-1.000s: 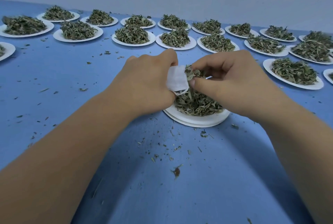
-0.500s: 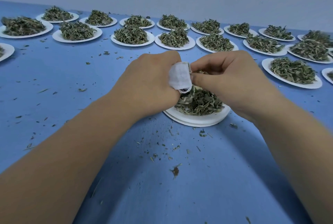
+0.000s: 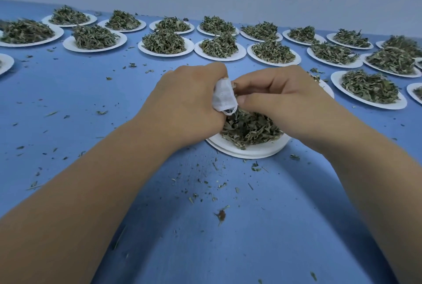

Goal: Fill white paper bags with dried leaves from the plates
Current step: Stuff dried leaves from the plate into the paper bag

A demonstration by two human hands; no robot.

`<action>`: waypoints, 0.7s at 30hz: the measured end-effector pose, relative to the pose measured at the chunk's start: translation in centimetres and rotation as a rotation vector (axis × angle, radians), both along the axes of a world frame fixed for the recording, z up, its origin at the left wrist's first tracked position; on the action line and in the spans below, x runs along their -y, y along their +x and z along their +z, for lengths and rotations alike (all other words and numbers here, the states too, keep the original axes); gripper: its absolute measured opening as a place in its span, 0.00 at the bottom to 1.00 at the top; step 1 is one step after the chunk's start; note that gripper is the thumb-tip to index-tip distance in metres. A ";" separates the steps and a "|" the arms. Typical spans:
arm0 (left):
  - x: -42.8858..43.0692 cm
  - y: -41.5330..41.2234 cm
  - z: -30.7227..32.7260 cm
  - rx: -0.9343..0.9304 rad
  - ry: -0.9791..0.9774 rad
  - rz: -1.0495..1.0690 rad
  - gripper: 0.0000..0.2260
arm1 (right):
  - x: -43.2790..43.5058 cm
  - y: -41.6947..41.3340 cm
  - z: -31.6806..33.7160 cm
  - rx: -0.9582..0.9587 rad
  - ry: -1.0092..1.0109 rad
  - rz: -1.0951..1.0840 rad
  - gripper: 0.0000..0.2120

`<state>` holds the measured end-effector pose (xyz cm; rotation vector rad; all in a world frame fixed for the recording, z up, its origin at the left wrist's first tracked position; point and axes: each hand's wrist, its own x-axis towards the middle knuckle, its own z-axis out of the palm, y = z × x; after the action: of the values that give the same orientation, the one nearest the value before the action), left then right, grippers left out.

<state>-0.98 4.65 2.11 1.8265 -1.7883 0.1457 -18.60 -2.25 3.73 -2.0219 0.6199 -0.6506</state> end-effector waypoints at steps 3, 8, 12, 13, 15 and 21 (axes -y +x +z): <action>-0.1 0.1 0.0 -0.015 0.005 0.009 0.11 | 0.1 -0.3 0.7 -0.004 0.038 0.059 0.17; -0.2 0.8 0.1 -0.022 0.048 0.029 0.14 | 1.3 -2.0 1.4 -0.008 -0.179 -0.142 0.07; 0.0 0.8 0.1 0.113 0.061 0.059 0.14 | 1.5 -3.1 1.0 -0.561 -0.435 -0.026 0.14; 0.0 0.7 0.1 0.136 0.067 0.063 0.14 | 1.6 -3.0 0.6 -0.619 -0.476 -0.025 0.16; 0.0 0.6 0.0 0.158 0.067 0.058 0.13 | 1.5 -2.6 0.2 -0.594 -0.517 -0.047 0.14; -0.1 0.5 0.1 0.195 0.074 0.072 0.13 | 1.3 -2.8 1.0 -0.288 -0.425 -0.163 0.09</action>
<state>-0.47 4.72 2.25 1.9885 -1.8819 0.2986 -21.45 -3.53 4.72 -2.5077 0.8807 -0.6299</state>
